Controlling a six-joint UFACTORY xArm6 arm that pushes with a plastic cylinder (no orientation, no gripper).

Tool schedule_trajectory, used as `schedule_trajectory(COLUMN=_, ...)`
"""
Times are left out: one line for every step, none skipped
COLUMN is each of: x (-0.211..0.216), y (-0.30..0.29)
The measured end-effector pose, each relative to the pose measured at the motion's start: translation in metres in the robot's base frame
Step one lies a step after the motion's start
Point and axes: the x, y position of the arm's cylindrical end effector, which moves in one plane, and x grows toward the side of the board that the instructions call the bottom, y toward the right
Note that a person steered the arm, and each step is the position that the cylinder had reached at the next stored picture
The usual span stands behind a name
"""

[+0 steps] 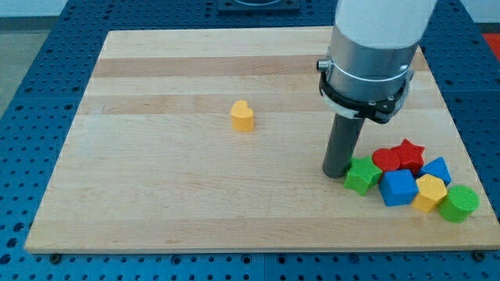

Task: Slide the yellow heart into the red circle

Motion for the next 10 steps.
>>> schedule_trajectory(x=-0.025, y=-0.051)
schedule_trajectory(x=-0.034, y=-0.114)
schedule_trajectory(x=-0.061, y=-0.171)
schedule_trajectory(x=-0.106, y=-0.196)
schedule_trajectory(x=-0.117, y=-0.188)
schedule_trajectory(x=-0.117, y=-0.167)
schedule_trajectory(x=-0.109, y=-0.145)
schedule_trajectory(x=-0.085, y=-0.141)
schedule_trajectory(x=-0.075, y=-0.123)
schedule_trajectory(x=-0.073, y=-0.101)
